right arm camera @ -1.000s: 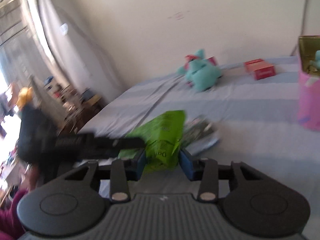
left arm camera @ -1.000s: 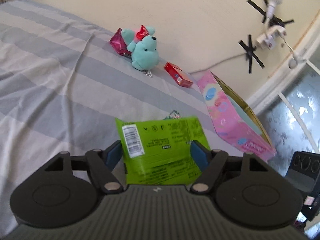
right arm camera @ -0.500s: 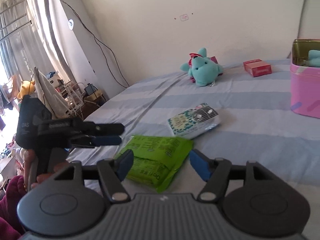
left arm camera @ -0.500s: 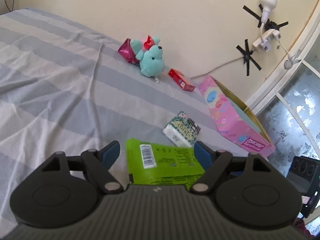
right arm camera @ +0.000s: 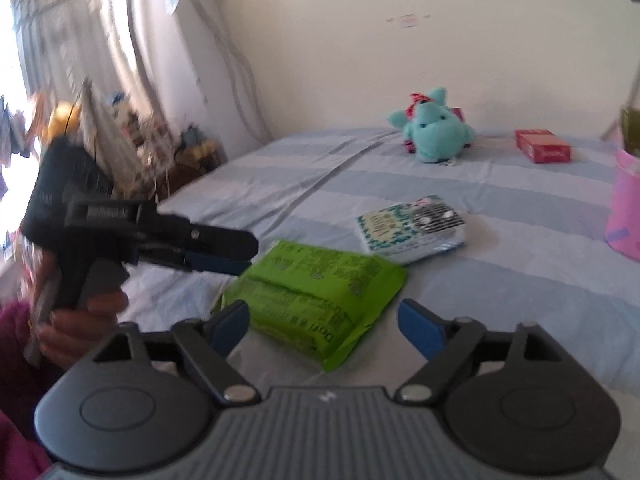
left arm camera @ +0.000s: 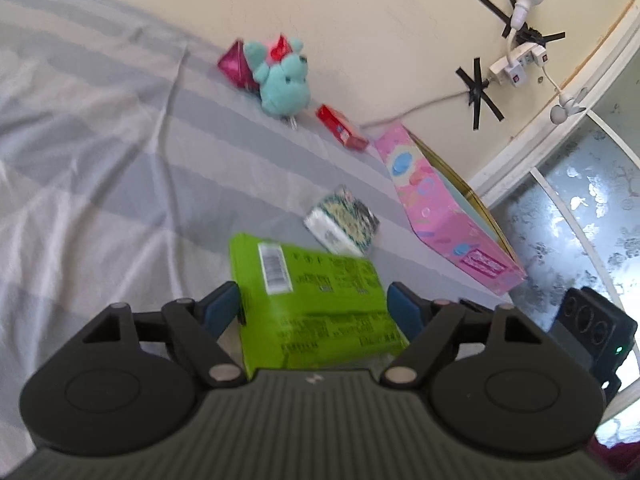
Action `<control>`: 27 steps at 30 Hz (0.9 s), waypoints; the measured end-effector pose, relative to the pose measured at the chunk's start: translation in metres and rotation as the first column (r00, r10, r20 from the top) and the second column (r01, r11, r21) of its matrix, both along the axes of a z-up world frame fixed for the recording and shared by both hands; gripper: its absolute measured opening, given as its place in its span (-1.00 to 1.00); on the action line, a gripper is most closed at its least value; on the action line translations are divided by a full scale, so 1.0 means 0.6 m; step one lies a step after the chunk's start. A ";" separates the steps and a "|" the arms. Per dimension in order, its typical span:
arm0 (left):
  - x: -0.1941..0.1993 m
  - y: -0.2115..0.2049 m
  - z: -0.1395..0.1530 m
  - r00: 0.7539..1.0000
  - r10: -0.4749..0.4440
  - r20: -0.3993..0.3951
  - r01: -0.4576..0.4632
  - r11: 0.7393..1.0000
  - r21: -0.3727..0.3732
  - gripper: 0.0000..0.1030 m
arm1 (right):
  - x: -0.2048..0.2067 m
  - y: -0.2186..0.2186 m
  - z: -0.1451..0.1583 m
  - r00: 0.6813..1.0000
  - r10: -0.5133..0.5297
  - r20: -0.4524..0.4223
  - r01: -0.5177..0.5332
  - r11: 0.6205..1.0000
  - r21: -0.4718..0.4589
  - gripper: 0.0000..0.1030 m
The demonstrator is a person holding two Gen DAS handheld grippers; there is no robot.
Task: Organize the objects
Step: 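Lift the snack bag with the left gripper while the right gripper holds it, then lower the snack bag into the pink tin and open both grippers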
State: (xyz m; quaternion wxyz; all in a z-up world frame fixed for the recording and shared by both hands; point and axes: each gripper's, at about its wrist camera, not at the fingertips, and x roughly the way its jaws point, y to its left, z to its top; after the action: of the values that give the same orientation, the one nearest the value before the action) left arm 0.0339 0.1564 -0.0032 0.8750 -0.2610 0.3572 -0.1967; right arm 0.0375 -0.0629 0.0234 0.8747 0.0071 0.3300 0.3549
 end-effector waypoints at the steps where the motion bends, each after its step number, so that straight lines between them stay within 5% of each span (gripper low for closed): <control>1: -0.002 -0.005 -0.002 1.000 0.004 0.012 -0.004 1.000 0.003 0.56 | 0.003 0.012 -0.007 1.000 0.010 -0.015 -0.011 0.999 -0.031 0.67; 3: -0.005 -0.022 -0.001 1.000 -0.003 0.028 0.002 0.999 0.054 0.20 | -0.008 0.032 -0.010 0.999 0.023 0.033 -0.020 0.996 -0.085 0.61; 6: -0.007 -0.042 0.005 0.999 -0.011 0.037 0.007 0.993 0.116 0.15 | -0.031 0.054 -0.004 0.994 0.021 0.107 -0.002 0.986 -0.170 0.14; 18: -0.001 -0.097 0.085 0.988 -0.057 0.144 0.034 0.988 0.151 0.16 | -0.084 -0.014 0.072 0.959 -0.078 0.272 0.098 0.993 -0.062 0.12; 27: 0.120 -0.272 0.152 0.940 -0.256 0.225 0.202 0.950 0.236 0.16 | -0.058 -0.169 0.138 0.874 -0.318 0.367 0.339 0.941 0.006 0.13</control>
State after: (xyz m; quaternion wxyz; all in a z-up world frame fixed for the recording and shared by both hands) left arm 0.1060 -0.0069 0.0880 0.9069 -0.0966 0.2894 -0.2907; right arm 0.0026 -0.1641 0.1064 0.9677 -0.0282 0.1672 0.1867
